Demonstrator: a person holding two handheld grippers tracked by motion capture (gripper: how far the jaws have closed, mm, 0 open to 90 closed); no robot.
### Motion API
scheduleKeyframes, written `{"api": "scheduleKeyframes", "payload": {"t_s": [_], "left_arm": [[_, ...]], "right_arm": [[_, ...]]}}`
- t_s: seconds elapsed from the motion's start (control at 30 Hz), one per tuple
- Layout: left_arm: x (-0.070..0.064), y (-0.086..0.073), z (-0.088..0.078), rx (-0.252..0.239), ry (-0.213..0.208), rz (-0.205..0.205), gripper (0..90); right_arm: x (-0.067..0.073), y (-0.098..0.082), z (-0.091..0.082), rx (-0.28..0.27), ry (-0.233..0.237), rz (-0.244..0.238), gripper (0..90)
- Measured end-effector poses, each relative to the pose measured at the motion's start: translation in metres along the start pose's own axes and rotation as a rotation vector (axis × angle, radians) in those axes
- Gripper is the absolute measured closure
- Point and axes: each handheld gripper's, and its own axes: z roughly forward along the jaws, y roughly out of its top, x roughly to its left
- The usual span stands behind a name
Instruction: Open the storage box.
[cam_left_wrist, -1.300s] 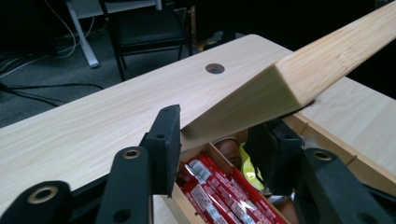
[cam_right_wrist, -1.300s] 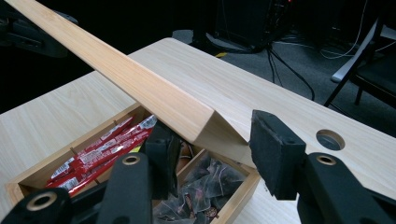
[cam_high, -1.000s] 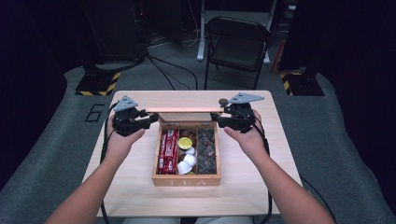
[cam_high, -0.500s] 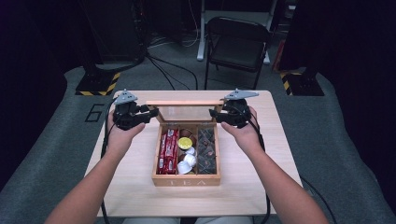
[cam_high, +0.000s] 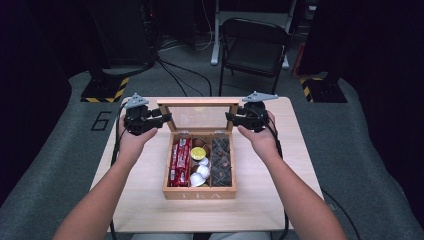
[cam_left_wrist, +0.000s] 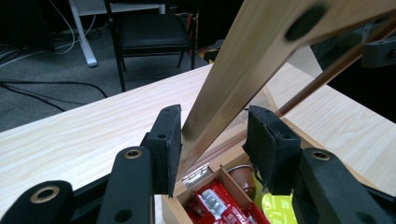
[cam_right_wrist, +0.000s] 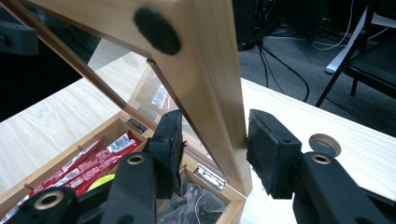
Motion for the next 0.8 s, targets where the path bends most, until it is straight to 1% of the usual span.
{"api": "scheduleKeyframes", "payload": {"t_s": [0.07, 0.1, 0.33, 0.4, 0.43, 0.5, 0.53, 0.57, 0.8], "left_arm": [[0.002, -0.002, 0.004, 0.000, 0.000, -0.005, 55.6], [0.003, -0.002, 0.005, 0.003, 0.000, -0.004, 55.3], [0.008, -0.006, 0.015, 0.016, 0.002, -0.003, 55.8], [0.009, -0.006, 0.019, 0.022, 0.012, -0.007, 56.4], [0.009, -0.007, 0.020, 0.026, 0.020, -0.002, 56.9], [0.009, -0.007, 0.022, 0.036, 0.031, 0.007, 58.9], [0.009, -0.007, 0.022, 0.036, 0.031, 0.007, 60.3], [0.011, -0.008, 0.023, 0.046, 0.029, 0.008, 61.3], [0.013, -0.007, 0.025, 0.039, 0.029, 0.005, 62.2]], "right_arm": [[-0.001, 0.001, 0.001, -0.001, -0.003, -0.004, 56.0], [-0.001, 0.002, 0.002, 0.000, -0.006, 0.002, 56.2], [-0.004, 0.003, 0.004, -0.007, -0.014, 0.004, 57.0], [-0.005, 0.003, 0.006, -0.012, -0.012, 0.007, 57.1], [-0.006, 0.003, 0.006, -0.013, -0.012, 0.010, 57.1], [-0.006, 0.004, 0.007, -0.012, -0.012, 0.019, 57.1], [-0.006, 0.004, 0.007, -0.012, -0.012, 0.019, 57.1], [-0.007, 0.004, 0.007, -0.009, -0.006, 0.019, 56.8], [-0.010, 0.001, 0.010, 0.001, -0.007, 0.018, 53.7]]}}
